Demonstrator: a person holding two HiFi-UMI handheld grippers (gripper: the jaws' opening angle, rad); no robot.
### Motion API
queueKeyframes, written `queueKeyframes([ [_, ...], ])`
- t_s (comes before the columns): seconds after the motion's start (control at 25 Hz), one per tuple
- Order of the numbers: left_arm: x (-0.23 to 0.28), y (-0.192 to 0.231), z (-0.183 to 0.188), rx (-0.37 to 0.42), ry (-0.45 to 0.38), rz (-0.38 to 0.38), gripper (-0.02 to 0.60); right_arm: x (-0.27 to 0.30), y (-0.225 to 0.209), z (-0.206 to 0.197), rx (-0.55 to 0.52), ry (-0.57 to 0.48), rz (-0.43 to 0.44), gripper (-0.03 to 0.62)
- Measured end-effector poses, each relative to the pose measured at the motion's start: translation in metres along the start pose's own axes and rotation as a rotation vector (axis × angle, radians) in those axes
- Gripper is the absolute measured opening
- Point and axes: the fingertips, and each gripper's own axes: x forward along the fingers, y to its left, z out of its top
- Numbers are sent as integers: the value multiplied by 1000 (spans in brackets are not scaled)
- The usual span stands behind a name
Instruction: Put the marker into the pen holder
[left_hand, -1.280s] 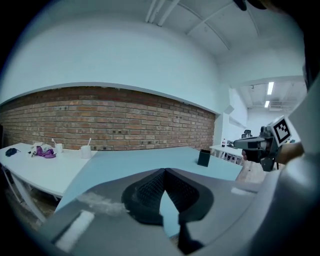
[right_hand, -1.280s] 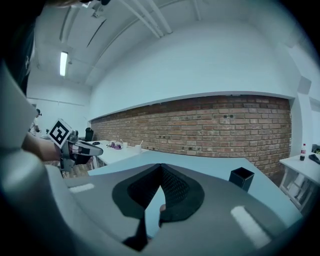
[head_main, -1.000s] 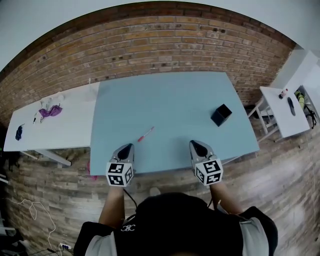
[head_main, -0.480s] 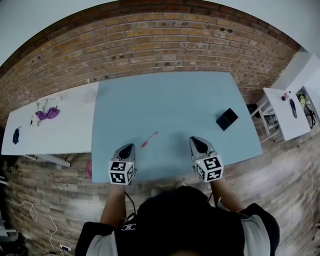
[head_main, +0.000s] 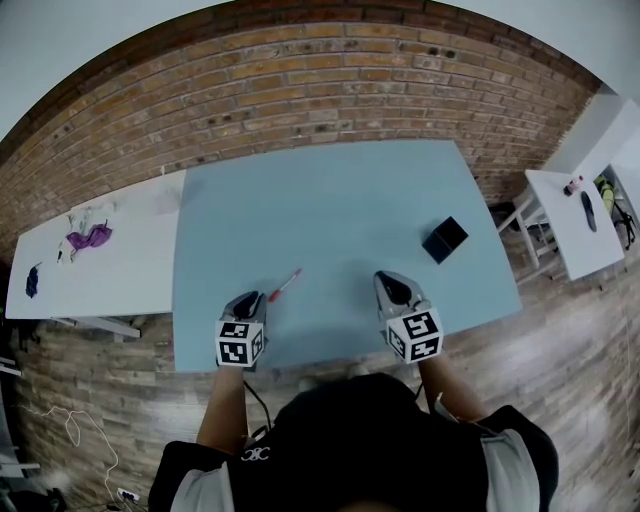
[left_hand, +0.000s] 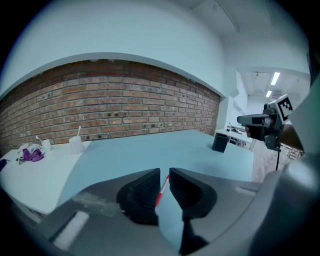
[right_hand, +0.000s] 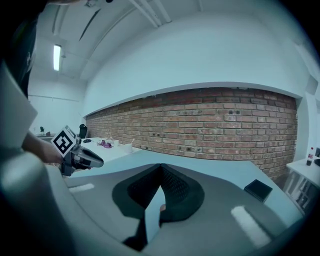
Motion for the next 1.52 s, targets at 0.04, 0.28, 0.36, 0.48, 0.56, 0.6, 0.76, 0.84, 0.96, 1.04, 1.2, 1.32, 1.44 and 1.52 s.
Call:
queueKeyframes([
  [0.04, 4, 0, -4, 7, 19, 3, 69, -2, -4, -2, 5, 2, -5, 4],
  [0.28, 34, -8, -38, 102, 166, -10, 118, -23, -26, -26, 27, 52, -32, 4],
  [0.36, 48, -11, -45, 128, 198, -30, 129, -33, -36, -32, 45, 67, -49, 4],
  [0.48, 69, -14, -54, 178, 256, -61, 138, -49, -54, -39, 68, 79, -82, 5],
  [0.56, 81, -13, -63, 210, 288, -66, 144, -61, -63, -46, 72, 96, -105, 5],
  [0.6, 86, -11, -66, 218, 296, -64, 147, -66, -68, -48, 75, 106, -117, 5],
  [0.76, 94, -7, -75, 233, 328, -62, 147, -79, -77, -59, 95, 132, -150, 5],
  [0.84, 96, -5, -83, 234, 347, -58, 150, -83, -76, -64, 98, 136, -154, 5],
  [0.96, 102, -3, -90, 221, 364, -57, 150, -85, -73, -68, 93, 143, -153, 5],
  [1.04, 109, 2, -97, 208, 383, -53, 150, -85, -73, -70, 90, 148, -150, 5],
  [1.2, 120, 9, -106, 213, 418, -52, 150, -87, -78, -75, 93, 158, -154, 4],
  [1.32, 123, 11, -114, 221, 460, -76, 177, -88, -82, -79, 98, 170, -163, 4],
  [1.44, 124, 10, -122, 229, 482, -101, 183, -88, -83, -80, 99, 174, -168, 5],
  [1.52, 125, 12, -123, 220, 479, -104, 190, -87, -84, -78, 100, 170, -171, 5],
])
